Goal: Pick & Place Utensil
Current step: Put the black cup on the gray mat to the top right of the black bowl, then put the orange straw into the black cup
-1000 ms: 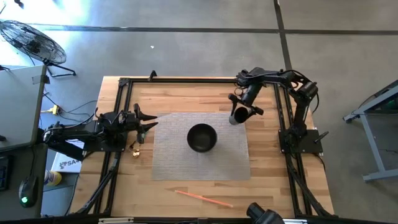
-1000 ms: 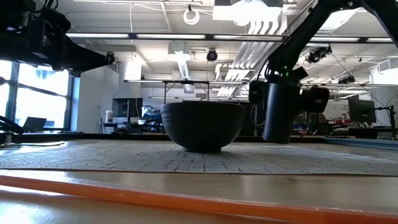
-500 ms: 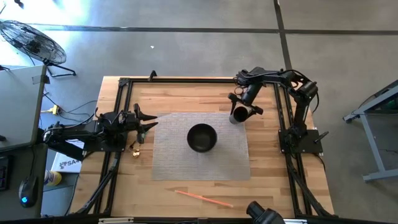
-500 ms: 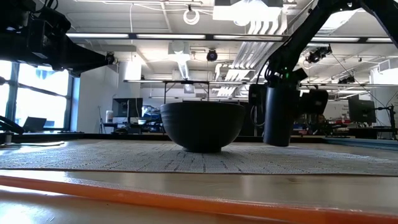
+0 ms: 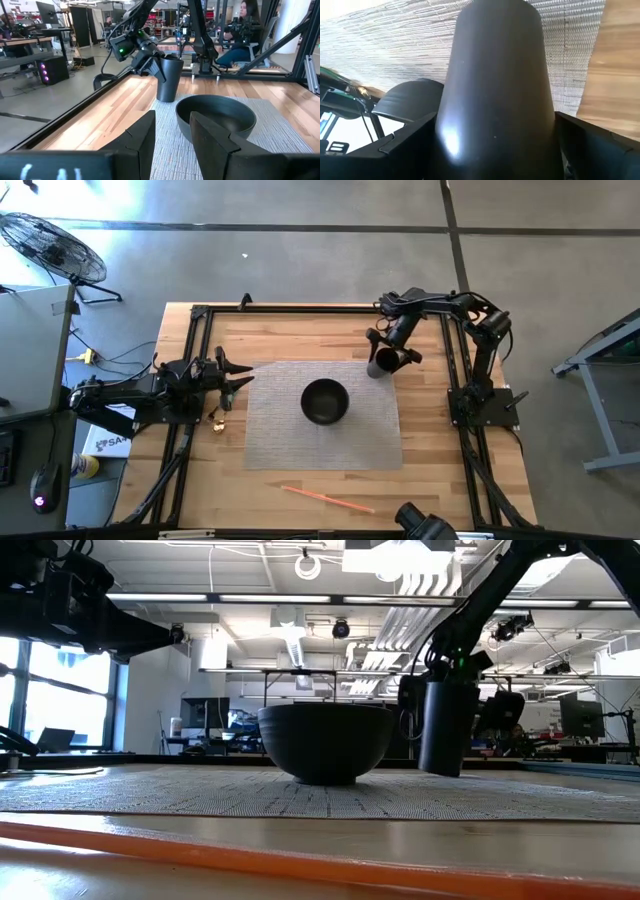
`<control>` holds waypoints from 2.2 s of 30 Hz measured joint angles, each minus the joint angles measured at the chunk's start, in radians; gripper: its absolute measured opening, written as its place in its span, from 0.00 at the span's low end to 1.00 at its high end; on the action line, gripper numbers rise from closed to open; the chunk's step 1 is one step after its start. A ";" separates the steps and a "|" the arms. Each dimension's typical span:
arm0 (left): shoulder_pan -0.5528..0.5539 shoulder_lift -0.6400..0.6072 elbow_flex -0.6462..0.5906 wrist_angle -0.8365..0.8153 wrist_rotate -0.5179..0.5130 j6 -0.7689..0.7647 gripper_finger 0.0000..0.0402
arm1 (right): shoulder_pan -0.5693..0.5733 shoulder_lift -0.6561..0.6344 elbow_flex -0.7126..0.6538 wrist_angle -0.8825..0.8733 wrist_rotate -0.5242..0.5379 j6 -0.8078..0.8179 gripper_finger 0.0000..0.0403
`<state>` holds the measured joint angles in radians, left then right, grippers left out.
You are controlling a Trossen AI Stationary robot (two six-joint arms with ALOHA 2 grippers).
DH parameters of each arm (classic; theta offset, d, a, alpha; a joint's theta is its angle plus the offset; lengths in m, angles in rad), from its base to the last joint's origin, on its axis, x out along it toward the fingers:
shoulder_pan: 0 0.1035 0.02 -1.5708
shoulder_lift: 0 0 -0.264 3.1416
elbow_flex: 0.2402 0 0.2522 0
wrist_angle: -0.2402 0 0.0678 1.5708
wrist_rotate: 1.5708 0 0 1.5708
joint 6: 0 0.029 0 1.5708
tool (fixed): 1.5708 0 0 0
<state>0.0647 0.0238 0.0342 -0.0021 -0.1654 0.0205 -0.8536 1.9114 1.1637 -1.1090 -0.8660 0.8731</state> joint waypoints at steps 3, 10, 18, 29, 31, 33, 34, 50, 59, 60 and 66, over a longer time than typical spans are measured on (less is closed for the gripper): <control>0.000 0.000 0.000 0.000 0.000 0.000 0.30 | 0.000 0.000 0.000 0.006 -0.001 -0.006 0.96; 0.000 0.000 0.000 0.000 0.000 0.000 0.30 | -0.001 0.000 0.000 0.028 0.018 -0.037 0.97; 0.000 0.000 0.000 0.000 0.000 0.000 0.30 | -0.005 0.000 0.000 0.051 0.042 -0.028 0.98; 0.000 0.000 0.000 0.000 0.000 0.000 0.30 | -0.022 0.000 0.000 0.134 0.076 -0.008 0.98; 0.000 0.000 0.000 0.000 0.000 0.000 0.30 | -0.028 0.000 0.000 0.151 0.088 -0.009 0.98; 0.000 0.000 0.000 0.000 0.000 0.000 0.30 | -0.040 0.000 0.000 0.172 0.117 -0.012 0.98; 0.000 0.000 0.000 0.000 0.000 0.000 0.30 | -0.048 0.000 0.000 0.179 0.132 -0.015 0.98; 0.000 0.000 0.000 0.000 0.000 0.000 0.30 | -0.122 -0.015 0.000 0.296 0.378 -0.088 0.97; 0.000 0.000 0.000 0.000 0.000 0.000 0.30 | -0.131 -0.114 0.097 0.306 0.528 -0.095 0.97; 0.000 0.000 0.000 0.000 0.000 0.000 0.30 | -0.130 -0.128 0.114 0.306 0.547 -0.099 0.97; 0.000 0.000 0.000 0.000 0.000 0.000 0.30 | -0.079 -0.236 0.210 0.307 0.708 -0.192 0.97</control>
<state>0.0650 0.0235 0.0341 -0.0021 -0.1657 0.0208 -0.9330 1.6750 1.3734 -0.8021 -0.1579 0.6814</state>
